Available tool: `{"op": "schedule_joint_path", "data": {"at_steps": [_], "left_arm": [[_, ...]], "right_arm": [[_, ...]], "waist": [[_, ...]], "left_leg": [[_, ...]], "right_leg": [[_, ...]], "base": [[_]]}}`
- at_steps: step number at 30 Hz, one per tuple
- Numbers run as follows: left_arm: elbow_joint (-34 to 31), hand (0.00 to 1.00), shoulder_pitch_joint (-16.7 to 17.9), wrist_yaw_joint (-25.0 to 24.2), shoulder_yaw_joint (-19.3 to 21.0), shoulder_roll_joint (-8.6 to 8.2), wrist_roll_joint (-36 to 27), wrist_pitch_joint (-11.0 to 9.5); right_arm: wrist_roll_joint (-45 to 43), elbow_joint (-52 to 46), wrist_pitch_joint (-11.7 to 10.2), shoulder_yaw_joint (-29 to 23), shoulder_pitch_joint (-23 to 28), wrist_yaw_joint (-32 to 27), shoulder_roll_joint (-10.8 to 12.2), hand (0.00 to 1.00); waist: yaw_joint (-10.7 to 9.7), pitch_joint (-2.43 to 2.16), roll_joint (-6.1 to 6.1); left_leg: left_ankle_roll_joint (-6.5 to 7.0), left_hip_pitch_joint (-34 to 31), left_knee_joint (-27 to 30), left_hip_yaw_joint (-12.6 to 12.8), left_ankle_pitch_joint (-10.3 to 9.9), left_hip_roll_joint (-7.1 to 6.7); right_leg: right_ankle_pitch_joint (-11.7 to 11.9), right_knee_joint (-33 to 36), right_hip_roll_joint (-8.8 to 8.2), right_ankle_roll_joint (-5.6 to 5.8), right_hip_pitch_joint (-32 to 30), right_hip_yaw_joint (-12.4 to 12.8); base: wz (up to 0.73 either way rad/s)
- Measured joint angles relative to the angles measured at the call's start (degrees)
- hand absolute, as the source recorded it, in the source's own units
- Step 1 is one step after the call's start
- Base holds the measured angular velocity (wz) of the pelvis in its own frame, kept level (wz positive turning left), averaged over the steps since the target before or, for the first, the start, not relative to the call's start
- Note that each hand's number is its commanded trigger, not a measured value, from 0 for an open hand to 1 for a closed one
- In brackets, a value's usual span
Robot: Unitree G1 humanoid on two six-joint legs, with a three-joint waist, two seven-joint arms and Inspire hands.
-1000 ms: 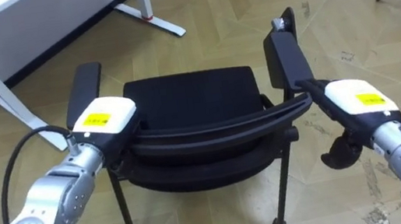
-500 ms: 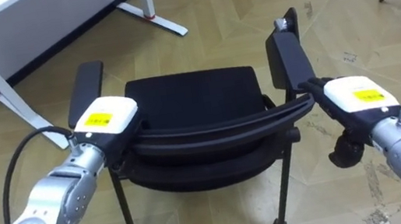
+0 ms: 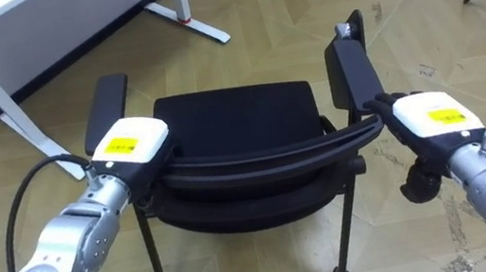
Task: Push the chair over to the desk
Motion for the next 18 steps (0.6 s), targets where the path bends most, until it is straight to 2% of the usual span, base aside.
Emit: {"op": "schedule_joint_path", "data": {"at_steps": [10, 18], "left_arm": [[-0.05, 1.0, 0.03, 0.2, -0.19, -0.26, -0.08, 0.44], [-0.14, 1.0, 0.04, 0.39, -0.62, -0.12, -0.41, 0.63]], "right_arm": [[0.29, 0.74, 0.61, 0.08, 0.0, -3.31, 0.48, 0.0], [0.02, 4.31, 0.55, 1.63, -1.74, -7.28, 0.49, 0.0]], "waist": [[0.04, 0.04, 0.7], [0.17, -0.01, 0.72]], "left_leg": [[0.0, -0.31, -0.39, 0.15, 0.0, 0.03], [0.0, -0.11, -0.22, 0.14, 0.0, 0.01]], "right_leg": [[0.0, -0.01, 0.04, 0.0, -0.18, -0.22], [0.0, -0.01, 0.0, 0.0, -0.21, -0.29]], "base": [[0.0], [0.0]]}}
